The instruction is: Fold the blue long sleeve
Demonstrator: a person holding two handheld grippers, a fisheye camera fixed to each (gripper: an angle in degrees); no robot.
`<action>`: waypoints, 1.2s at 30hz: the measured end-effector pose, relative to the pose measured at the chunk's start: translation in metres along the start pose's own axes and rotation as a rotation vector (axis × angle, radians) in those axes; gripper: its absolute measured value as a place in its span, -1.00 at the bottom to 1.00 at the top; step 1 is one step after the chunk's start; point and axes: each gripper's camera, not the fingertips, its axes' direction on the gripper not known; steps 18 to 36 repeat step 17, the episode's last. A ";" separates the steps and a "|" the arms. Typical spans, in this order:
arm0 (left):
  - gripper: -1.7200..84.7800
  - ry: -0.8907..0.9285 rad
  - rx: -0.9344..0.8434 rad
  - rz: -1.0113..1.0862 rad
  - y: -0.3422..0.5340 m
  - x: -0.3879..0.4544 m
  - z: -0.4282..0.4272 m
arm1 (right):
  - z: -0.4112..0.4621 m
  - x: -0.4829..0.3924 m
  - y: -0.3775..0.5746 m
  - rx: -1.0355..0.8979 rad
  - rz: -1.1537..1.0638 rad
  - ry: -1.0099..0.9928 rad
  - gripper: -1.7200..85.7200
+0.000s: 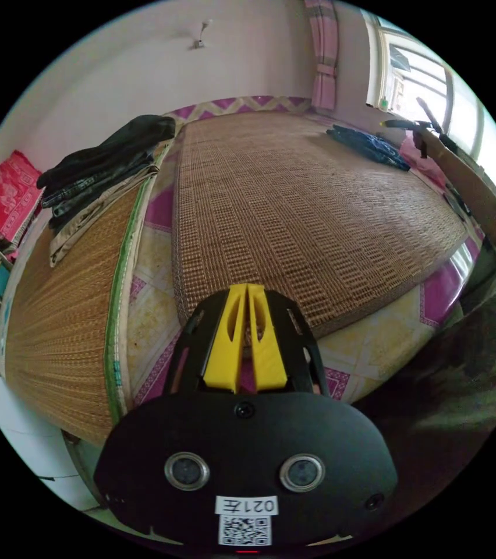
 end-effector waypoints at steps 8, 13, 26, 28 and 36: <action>-0.71 -0.063 0.102 -0.101 0.018 -0.003 -0.032 | -0.045 -0.145 0.135 -0.122 0.081 -0.020 -0.63; -0.63 -0.010 0.066 -0.195 0.027 -0.009 -0.033 | -0.043 -0.199 0.148 -0.208 0.041 0.103 -0.59; -0.58 -0.009 0.046 -0.189 0.035 -0.005 -0.027 | -0.046 -0.204 0.141 -0.230 0.065 0.030 -0.61; -0.58 -0.009 0.046 -0.189 0.035 -0.005 -0.027 | -0.046 -0.204 0.141 -0.230 0.065 0.030 -0.61; -0.58 -0.009 0.046 -0.189 0.035 -0.005 -0.027 | -0.046 -0.204 0.141 -0.230 0.065 0.030 -0.61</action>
